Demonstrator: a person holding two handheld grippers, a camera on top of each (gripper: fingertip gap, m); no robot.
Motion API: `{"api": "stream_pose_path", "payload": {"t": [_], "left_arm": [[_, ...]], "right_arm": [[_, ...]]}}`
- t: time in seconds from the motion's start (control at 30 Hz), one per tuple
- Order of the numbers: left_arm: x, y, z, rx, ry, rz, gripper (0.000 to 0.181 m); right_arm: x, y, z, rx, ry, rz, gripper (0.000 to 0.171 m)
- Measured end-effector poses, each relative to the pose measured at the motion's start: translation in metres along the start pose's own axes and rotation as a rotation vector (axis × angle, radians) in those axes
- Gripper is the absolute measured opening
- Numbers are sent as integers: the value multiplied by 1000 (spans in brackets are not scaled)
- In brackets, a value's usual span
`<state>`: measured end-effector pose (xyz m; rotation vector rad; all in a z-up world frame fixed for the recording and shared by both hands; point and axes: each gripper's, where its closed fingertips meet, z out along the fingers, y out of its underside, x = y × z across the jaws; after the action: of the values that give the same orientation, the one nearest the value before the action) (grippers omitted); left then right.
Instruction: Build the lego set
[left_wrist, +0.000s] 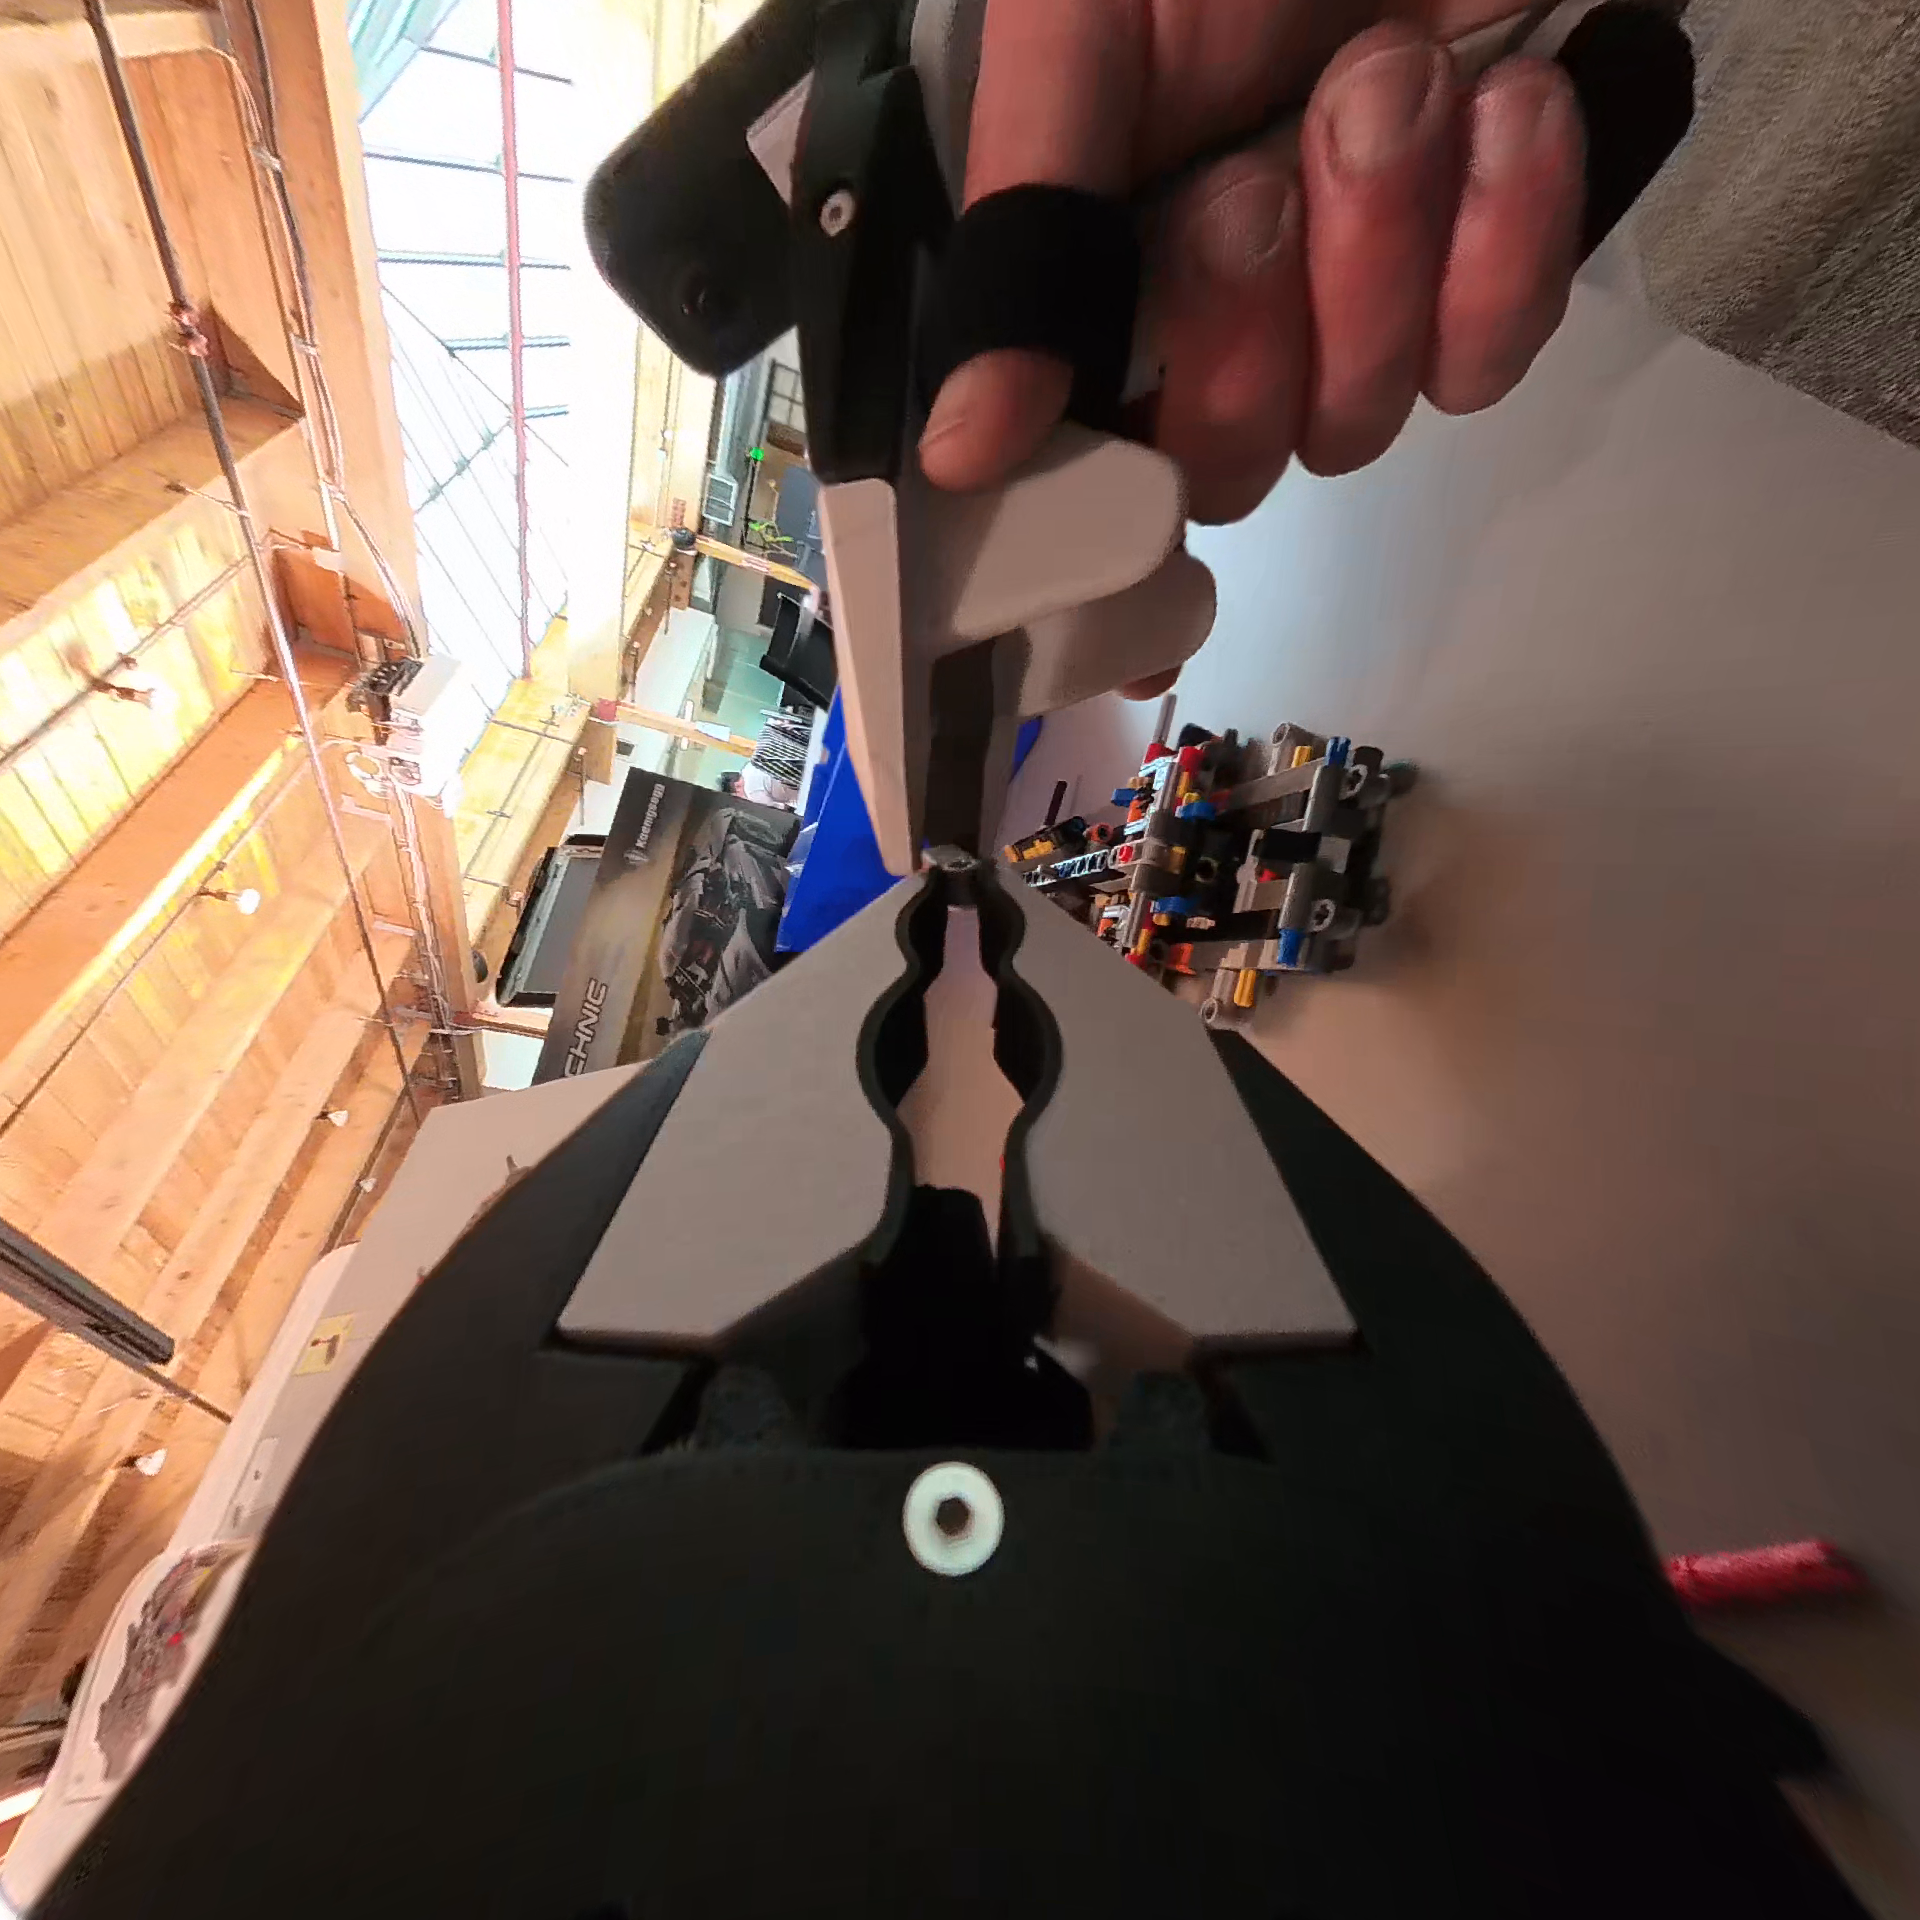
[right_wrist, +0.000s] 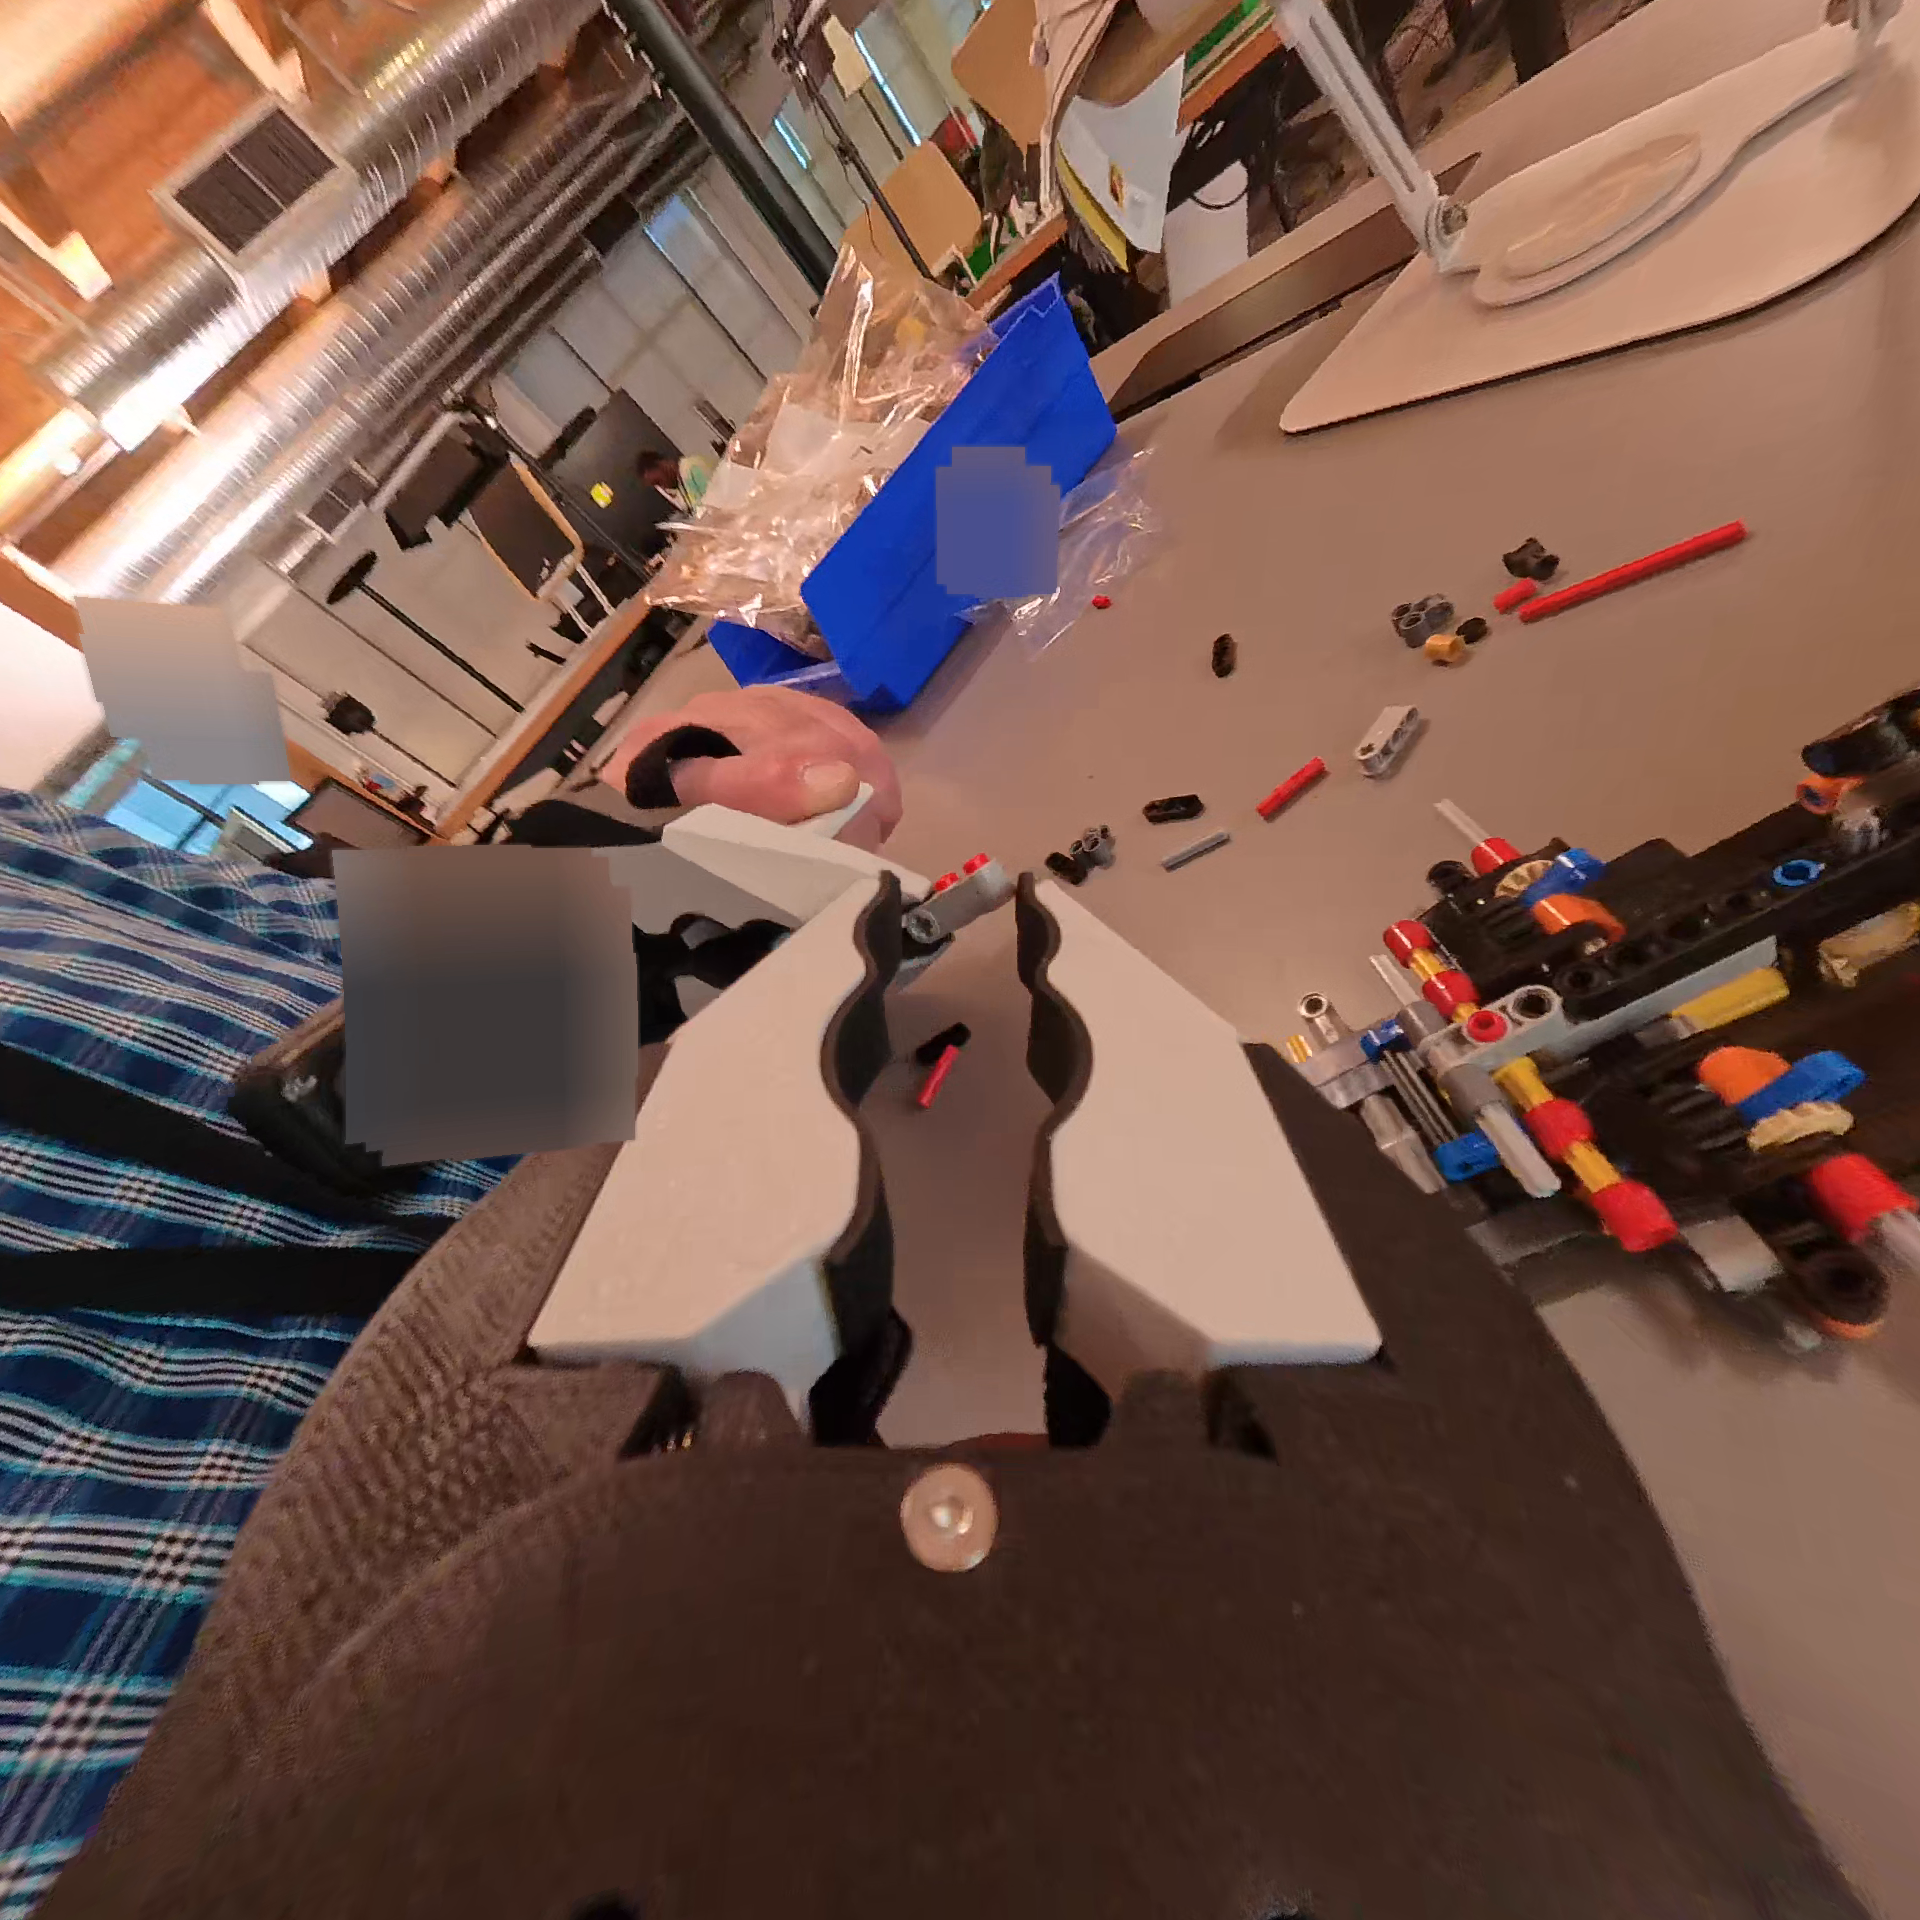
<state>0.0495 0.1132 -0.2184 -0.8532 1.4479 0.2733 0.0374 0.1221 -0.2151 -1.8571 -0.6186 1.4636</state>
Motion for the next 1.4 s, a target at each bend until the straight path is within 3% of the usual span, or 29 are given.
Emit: {"api": "stream_pose_path", "payload": {"t": [0.4,1.4], "left_arm": [[0,-3,2,-1,-42,50,4],[4,21,12,-81,-41,-10,9]], "right_arm": [[1,-6,-2,63,-1,37,8],[26,-26,-13,196,151,4,7]]}}
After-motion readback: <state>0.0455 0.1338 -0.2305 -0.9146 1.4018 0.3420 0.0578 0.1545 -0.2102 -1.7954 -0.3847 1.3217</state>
